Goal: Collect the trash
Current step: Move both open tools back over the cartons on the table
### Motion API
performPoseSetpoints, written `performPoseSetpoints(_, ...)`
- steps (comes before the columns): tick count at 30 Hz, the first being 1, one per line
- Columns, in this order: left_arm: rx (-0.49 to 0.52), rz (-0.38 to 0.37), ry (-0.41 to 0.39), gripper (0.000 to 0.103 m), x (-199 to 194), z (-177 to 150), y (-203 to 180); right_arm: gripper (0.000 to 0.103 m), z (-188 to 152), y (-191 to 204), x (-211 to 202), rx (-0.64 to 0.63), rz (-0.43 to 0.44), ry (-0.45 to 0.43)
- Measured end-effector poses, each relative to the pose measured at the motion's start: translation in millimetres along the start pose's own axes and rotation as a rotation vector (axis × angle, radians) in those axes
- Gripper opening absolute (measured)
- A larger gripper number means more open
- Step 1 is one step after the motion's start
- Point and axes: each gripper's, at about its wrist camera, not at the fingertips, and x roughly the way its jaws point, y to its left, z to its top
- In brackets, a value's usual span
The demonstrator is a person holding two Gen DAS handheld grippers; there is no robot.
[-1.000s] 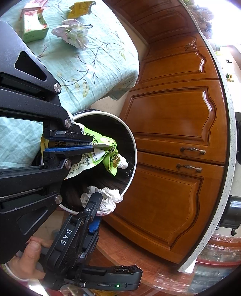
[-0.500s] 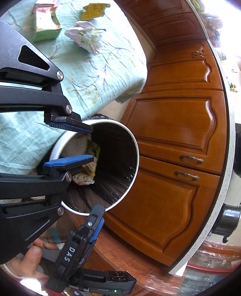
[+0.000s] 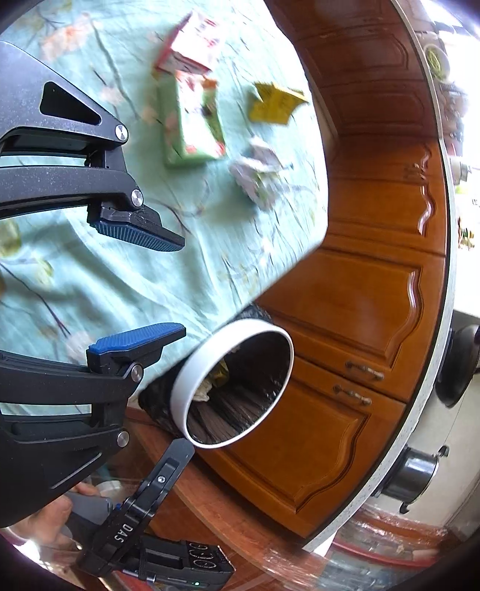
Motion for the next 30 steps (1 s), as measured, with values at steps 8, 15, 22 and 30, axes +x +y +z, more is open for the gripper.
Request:
performPoseSetpoints(8,-0.112,0.054,0.008,0.046,-20.8,-24.6,57.6,0.089,-21.7,26.2,18.8,-0.012,0.035,0.061)
performPoseSetpoints(15,-0.226,0.090,0.000,0.046,-35.9,-41.8,105.0,0.089,-37.4,52.9,28.4,-0.055,0.056,0.093)
performPoseSetpoints(22,-0.291,0.117,-0.018,0.054,-44.2,-42.5,135.8,0.089,-36.9,81.2,42.5,-0.153,0.084,0.131)
performPoseSetpoints(30,-0.413,0.138,-0.007,0.077,-37.5,-17.2,184.4,0.089,-30.7,109.5,60.2,-0.253,0.128,0.147)
